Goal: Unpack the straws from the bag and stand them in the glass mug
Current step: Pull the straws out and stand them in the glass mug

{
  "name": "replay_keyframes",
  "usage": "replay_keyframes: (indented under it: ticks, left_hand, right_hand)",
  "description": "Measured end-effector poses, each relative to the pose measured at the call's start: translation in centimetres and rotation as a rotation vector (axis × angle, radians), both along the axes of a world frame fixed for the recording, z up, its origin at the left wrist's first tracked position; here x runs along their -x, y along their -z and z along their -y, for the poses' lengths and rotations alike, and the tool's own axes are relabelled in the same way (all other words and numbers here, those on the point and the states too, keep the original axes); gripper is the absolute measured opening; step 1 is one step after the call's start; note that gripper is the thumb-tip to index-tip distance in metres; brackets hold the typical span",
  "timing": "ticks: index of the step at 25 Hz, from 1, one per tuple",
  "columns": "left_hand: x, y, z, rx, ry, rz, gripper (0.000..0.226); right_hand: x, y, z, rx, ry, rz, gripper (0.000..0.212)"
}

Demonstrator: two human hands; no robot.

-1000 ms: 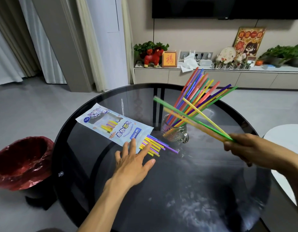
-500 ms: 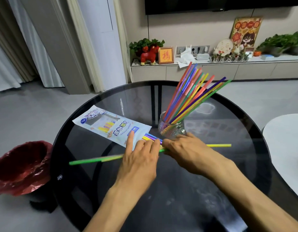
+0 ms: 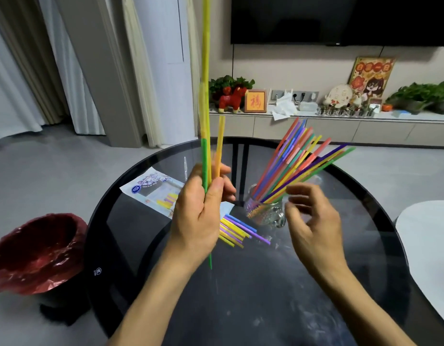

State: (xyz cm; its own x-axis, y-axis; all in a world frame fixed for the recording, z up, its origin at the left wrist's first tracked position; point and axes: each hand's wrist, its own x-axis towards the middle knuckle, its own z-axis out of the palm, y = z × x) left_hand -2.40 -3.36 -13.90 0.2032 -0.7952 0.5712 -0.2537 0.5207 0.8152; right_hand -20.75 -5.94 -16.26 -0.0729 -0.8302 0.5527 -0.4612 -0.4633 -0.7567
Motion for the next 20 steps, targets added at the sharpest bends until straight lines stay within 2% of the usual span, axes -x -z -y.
replay_keyframes:
  ticks: [2,5,8,10,14,17,20]
  left_hand:
    - [0.3,2.4,-0.1,-0.087,0.047,-0.042,0.020]
    - [1.1,7.2,-0.4,-0.297,0.059,0.112,0.018]
    - [1.1,7.5,-0.1,-0.234,0.106,0.136,0.020]
    - [1.0,7.9,0.0,-0.263,0.183,0.185,0.018]
    - [1.2,8.3,-0.3,-0.359,0.264,0.250,0.017]
    - [1.3,8.5,0.2,-0.423,0.356,0.323,0.025]
    - [1.4,9.2,0.2,-0.488,0.381,0.338,0.021]
  right_hand:
    - [-1.3,0.6,-0.4,-0.112,-0.138,0.080,0.024]
    - [-2.3,1.5,-0.7,-0.223,-0.318,0.110,0.029]
    - [-3.0,1.1,-0.8,-0.331,-0.558,0.290,0.031]
    - [-3.3,1.0,-0.7,-0.366,-0.656,0.361,0.030]
    - [-2.1,0.3,-0.1,-0.324,-0.642,0.443,0.023]
    - [-1.1,0.5,0.8,-0.332,-0.668,0.342,0.022]
    - [-1.0,1.4,1.2,-0.344,-0.654,0.243,0.018]
